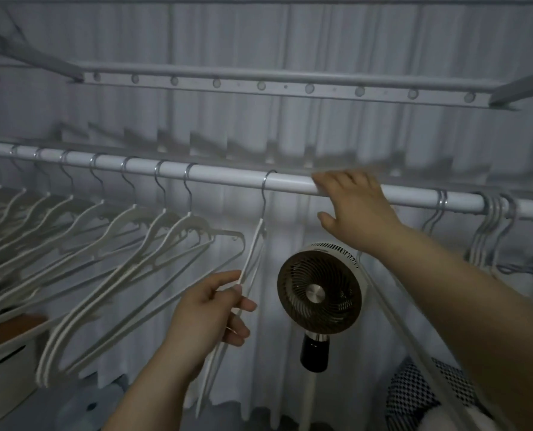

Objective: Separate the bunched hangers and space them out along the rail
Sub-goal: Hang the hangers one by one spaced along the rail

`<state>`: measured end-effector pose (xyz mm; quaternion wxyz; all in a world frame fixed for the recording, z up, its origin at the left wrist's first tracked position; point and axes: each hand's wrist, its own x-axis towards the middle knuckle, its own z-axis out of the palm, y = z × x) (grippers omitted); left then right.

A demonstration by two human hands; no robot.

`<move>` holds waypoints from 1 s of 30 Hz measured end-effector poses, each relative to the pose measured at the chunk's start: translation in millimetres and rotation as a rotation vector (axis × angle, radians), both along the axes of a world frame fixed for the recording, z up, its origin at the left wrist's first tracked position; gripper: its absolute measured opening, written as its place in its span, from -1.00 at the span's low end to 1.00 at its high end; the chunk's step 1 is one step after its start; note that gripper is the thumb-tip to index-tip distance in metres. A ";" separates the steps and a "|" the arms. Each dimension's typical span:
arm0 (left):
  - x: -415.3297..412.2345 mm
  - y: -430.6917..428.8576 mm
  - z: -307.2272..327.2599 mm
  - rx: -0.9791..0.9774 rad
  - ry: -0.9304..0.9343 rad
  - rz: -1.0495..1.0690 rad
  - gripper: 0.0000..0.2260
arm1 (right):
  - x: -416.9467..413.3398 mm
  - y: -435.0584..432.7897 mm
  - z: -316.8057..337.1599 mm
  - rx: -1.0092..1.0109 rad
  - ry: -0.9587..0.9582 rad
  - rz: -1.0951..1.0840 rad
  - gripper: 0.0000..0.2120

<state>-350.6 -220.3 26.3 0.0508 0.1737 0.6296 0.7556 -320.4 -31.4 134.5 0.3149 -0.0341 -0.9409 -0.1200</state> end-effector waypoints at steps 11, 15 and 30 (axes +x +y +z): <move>-22.4 -39.7 -1.0 0.030 -0.007 0.019 -0.80 | -21.5 -19.3 -9.9 -0.002 0.053 0.002 -0.40; -22.3 -40.2 -1.1 0.012 0.004 0.004 -0.79 | -21.4 -19.9 -10.1 0.008 0.052 -0.014 -0.39; -16.2 -40.5 -0.9 -0.224 0.248 0.290 -0.85 | -0.3 -5.8 -1.3 -0.019 0.023 0.002 -0.40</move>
